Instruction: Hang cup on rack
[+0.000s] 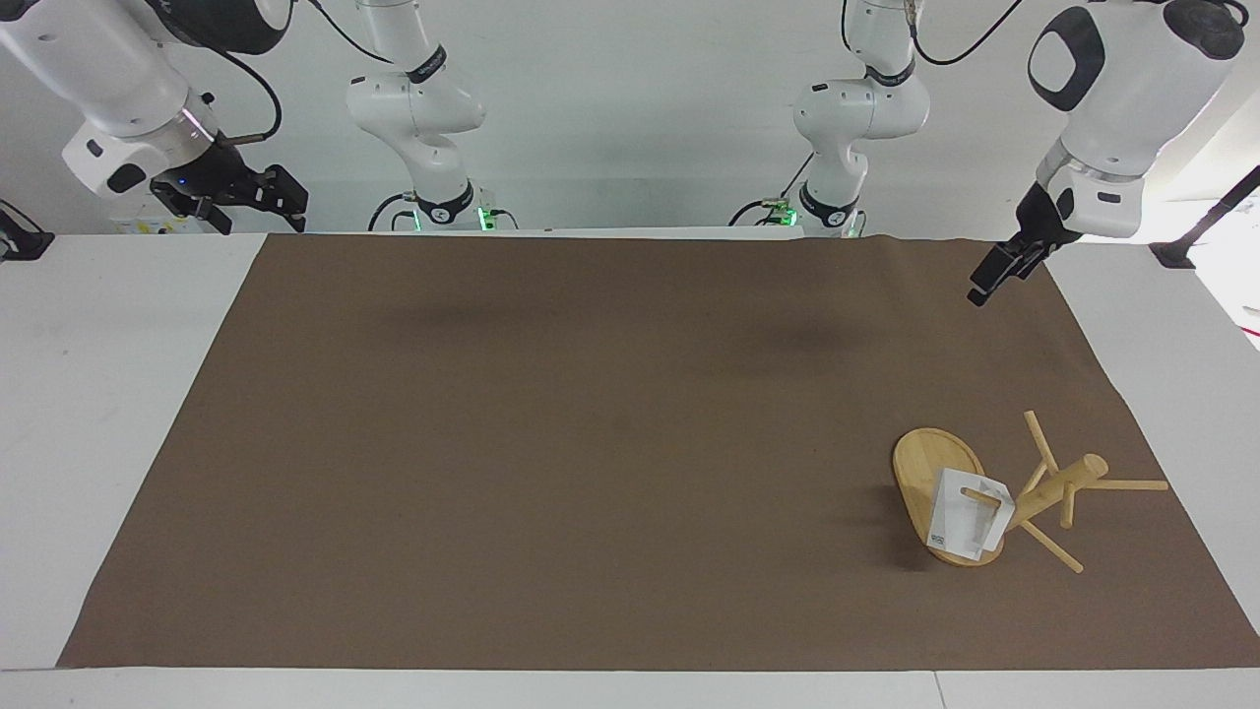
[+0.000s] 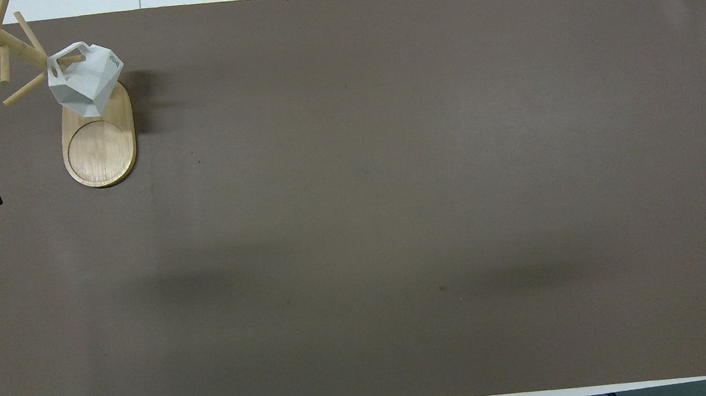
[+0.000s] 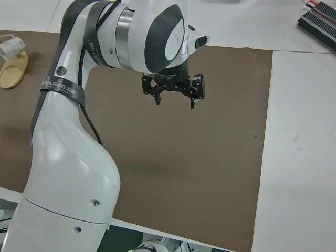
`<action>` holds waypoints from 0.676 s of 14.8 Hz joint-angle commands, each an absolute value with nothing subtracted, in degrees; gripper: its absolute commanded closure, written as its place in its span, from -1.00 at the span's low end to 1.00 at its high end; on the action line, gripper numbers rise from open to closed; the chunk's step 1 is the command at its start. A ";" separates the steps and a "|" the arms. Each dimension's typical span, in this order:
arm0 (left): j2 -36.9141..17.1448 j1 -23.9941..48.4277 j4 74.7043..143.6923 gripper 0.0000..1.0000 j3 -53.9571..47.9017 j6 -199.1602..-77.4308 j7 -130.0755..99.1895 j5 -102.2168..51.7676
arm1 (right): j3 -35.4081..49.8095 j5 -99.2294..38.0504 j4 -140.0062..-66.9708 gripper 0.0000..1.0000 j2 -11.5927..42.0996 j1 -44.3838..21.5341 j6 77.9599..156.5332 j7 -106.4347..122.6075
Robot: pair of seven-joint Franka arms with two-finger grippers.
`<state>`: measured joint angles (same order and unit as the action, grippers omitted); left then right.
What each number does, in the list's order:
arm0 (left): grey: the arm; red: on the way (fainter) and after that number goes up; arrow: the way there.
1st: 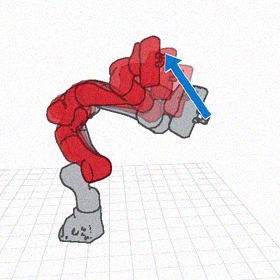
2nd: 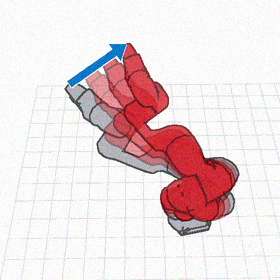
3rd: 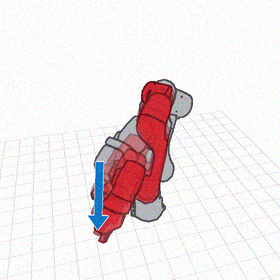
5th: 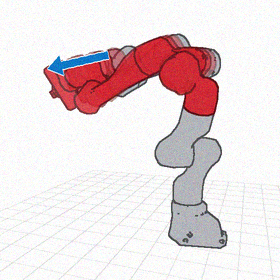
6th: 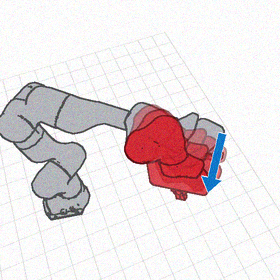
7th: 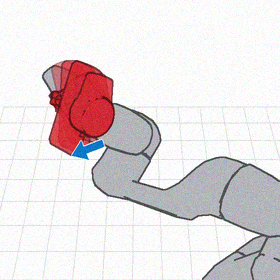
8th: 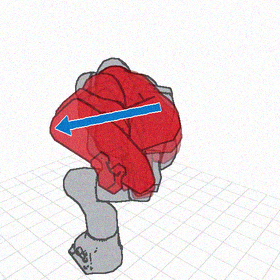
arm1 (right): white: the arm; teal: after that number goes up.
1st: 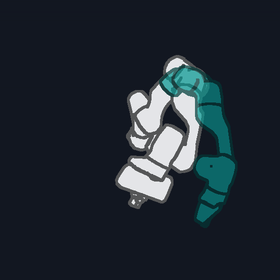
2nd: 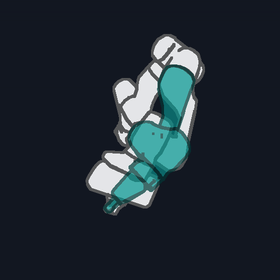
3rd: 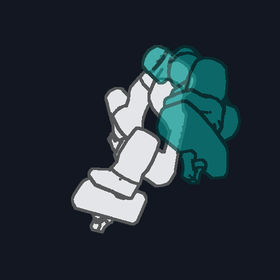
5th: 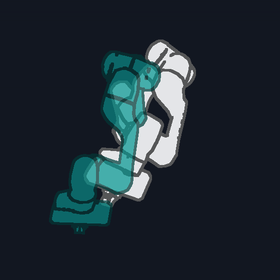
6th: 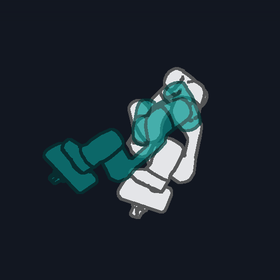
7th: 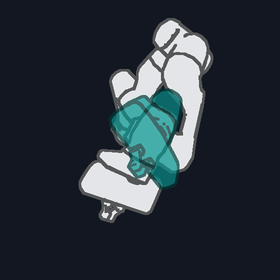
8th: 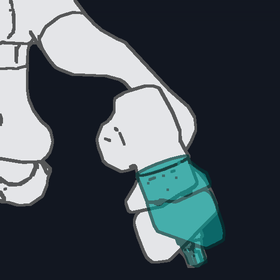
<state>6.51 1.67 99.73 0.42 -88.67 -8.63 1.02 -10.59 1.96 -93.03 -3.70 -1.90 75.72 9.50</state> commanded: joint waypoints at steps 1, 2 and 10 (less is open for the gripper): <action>0.54 0.01 89.58 -0.99 0.18 -80.18 4.10 2.46 | -10.46 2.46 -94.66 -0.98 -4.92 -1.93 76.90 8.96; -0.34 -0.17 87.99 -0.99 0.18 -79.46 6.22 2.37 | -10.46 2.46 -94.57 -0.98 -4.92 -1.93 76.82 8.96; -0.70 0.70 87.72 -1.00 -0.18 -80.07 8.09 2.37 | -10.46 2.46 -94.57 -0.98 -4.92 -1.93 76.82 8.96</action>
